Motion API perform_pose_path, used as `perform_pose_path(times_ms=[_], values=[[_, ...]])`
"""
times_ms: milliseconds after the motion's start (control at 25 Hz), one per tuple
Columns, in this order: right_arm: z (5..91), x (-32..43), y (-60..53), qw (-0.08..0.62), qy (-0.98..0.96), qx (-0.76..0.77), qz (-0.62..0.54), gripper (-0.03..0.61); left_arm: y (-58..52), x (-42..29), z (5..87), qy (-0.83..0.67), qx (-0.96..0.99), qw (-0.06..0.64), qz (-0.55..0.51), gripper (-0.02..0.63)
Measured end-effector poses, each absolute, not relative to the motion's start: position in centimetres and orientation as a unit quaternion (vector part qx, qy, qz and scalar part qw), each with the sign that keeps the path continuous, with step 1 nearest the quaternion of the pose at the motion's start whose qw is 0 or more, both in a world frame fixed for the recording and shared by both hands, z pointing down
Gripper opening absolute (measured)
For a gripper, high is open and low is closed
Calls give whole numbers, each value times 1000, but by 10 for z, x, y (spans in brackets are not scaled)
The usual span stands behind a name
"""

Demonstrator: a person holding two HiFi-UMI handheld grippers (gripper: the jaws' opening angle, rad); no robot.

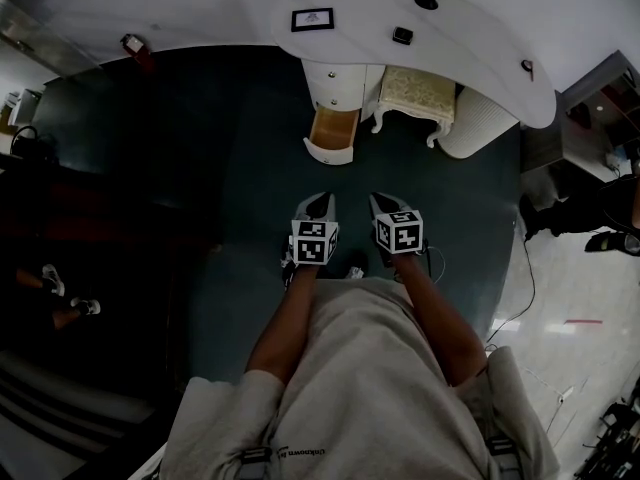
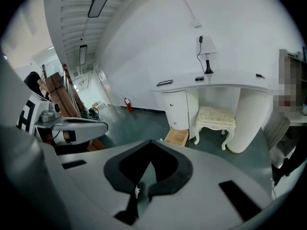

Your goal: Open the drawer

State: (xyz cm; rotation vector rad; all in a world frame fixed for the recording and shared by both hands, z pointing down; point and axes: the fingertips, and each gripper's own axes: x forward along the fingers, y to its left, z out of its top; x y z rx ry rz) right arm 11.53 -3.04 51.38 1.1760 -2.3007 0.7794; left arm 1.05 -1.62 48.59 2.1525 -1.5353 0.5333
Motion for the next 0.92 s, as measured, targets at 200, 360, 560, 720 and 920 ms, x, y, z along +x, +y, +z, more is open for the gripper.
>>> perform_pose_path(times_ms=[200, 360, 560, 720, 920], values=[[511, 117, -32, 216, -831, 428, 283, 15, -18, 12, 484, -554, 780, 219, 193, 10], [515, 115, -31, 218, -832, 424, 283, 15, -18, 11, 484, -558, 777, 225, 185, 9], [518, 108, -29, 221, -833, 419, 285, 15, -16, 8, 483, -556, 778, 221, 190, 10], [516, 105, -31, 219, -837, 418, 278, 15, -16, 4, 486, -559, 775, 223, 195, 9], [508, 110, -42, 207, -835, 436, 263, 15, -19, 3, 487, -559, 774, 223, 196, 9]])
